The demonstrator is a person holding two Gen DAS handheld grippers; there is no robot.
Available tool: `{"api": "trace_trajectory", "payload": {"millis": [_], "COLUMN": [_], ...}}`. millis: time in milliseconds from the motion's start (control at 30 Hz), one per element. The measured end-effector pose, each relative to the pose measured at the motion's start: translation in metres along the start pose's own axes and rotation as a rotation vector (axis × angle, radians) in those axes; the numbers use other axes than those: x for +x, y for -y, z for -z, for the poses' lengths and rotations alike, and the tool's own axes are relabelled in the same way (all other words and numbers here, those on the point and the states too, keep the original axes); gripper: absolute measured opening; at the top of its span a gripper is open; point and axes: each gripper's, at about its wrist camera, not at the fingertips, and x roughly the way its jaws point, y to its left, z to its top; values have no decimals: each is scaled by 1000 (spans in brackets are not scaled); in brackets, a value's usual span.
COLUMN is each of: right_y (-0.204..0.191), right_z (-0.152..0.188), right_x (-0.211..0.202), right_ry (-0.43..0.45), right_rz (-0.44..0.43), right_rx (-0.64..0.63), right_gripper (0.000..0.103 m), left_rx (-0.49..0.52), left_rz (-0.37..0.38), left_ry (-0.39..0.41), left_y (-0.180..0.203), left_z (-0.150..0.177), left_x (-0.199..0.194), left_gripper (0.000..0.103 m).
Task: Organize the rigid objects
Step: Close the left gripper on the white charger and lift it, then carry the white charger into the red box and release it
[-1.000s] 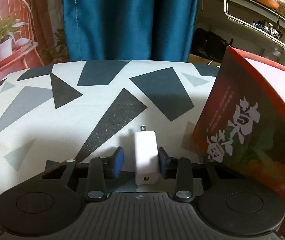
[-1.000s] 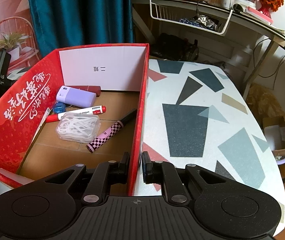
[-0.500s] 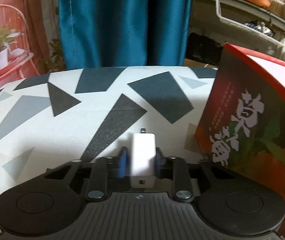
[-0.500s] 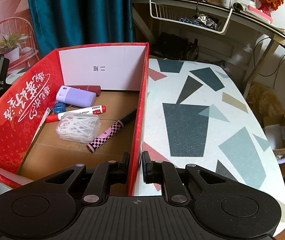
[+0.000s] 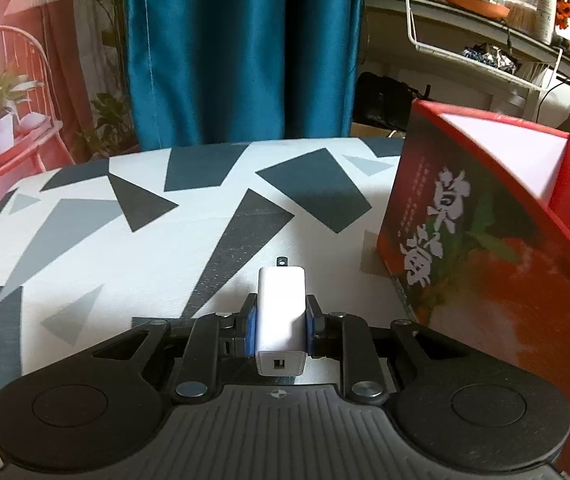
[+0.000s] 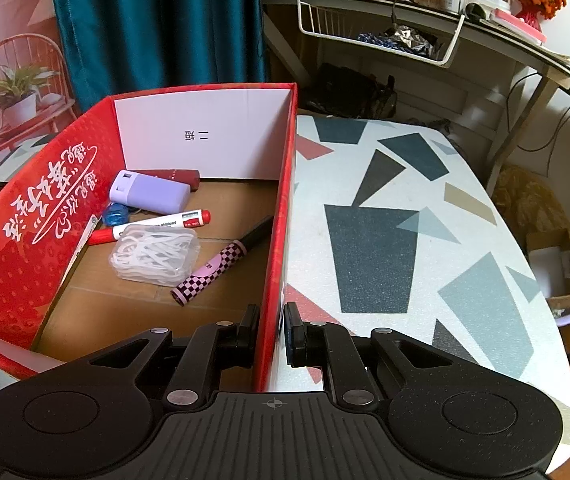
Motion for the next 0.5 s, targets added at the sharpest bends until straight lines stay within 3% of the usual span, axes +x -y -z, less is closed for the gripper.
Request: {"api": "trace_trajectory", "payload": {"millis": [500], "right_y": [-4], "right_z": [0], "right_x": [1], "right_ry": [-7], "right_rz": [23], "right_rx": [-8], "right_gripper": [11], "left_rx": [8], "left_rz": [88], "left_ry": [75], "left_y": [12], "left_z": [-11], "left_x": [-50], "left_gripper": [24]}}
